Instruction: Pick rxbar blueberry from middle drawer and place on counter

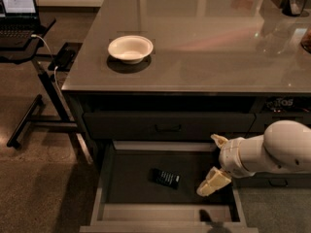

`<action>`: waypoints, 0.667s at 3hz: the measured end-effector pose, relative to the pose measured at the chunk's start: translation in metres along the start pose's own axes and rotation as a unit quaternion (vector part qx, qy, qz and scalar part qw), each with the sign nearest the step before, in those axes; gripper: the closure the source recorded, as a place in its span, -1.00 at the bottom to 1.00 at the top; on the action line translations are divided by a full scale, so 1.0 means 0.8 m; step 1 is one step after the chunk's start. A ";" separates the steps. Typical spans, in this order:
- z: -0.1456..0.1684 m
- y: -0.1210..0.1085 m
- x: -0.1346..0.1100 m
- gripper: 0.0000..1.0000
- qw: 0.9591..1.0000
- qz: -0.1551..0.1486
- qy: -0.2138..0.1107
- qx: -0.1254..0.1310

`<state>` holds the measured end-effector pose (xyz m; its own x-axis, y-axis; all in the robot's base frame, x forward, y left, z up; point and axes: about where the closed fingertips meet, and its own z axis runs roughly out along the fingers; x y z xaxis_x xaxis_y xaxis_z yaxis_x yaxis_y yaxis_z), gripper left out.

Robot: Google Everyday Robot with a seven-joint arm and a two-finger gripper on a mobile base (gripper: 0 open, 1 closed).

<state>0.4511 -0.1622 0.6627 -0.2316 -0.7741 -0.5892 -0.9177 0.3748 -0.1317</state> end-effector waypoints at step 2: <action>0.060 -0.016 0.018 -1.00 1.000 0.025 0.005 0.003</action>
Offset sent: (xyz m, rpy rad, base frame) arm 0.0159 0.0027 -0.0336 0.0015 0.0182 -0.0346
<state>0.4753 -0.1535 0.6177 -0.2809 -0.7589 -0.5875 -0.9030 0.4164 -0.1060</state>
